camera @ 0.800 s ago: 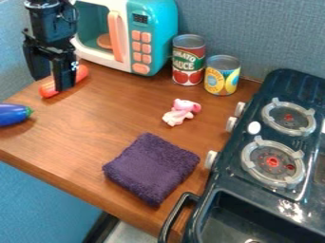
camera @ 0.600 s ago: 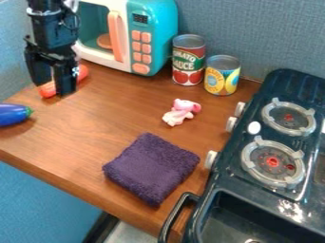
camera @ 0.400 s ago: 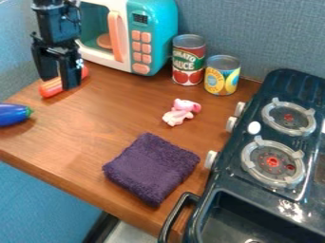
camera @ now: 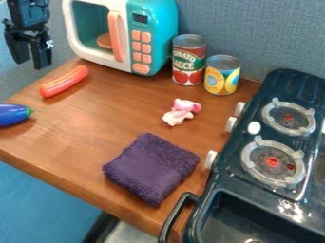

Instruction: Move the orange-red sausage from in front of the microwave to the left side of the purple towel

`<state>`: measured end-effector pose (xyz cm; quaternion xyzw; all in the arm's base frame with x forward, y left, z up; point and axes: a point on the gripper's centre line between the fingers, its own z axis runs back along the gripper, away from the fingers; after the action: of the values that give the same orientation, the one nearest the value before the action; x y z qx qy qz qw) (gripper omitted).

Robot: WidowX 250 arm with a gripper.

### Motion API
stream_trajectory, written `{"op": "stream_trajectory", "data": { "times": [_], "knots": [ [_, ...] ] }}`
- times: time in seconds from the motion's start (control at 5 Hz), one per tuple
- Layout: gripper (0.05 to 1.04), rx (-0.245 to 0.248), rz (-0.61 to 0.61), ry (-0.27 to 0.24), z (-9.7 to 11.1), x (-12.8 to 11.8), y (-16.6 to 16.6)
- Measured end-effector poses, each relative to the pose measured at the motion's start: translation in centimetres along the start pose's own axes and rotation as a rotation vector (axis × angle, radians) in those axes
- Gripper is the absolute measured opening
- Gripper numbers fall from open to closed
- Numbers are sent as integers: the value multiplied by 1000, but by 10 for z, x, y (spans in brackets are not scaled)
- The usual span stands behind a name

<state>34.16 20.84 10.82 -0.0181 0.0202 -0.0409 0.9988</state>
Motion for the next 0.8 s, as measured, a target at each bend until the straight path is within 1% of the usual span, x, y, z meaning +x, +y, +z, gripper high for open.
{"op": "stream_trajectory", "data": {
  "times": [0.2, 0.4, 0.6, 0.8],
  "knots": [
    [1001, 50, -16, 50, -13, 4, 17],
    [1001, 39, -43, 53, -26, 9, 23],
    [1001, 24, -52, 28, -33, 13, 34],
    [1001, 6, -58, 14, -39, 22, 37]
  ]
}}
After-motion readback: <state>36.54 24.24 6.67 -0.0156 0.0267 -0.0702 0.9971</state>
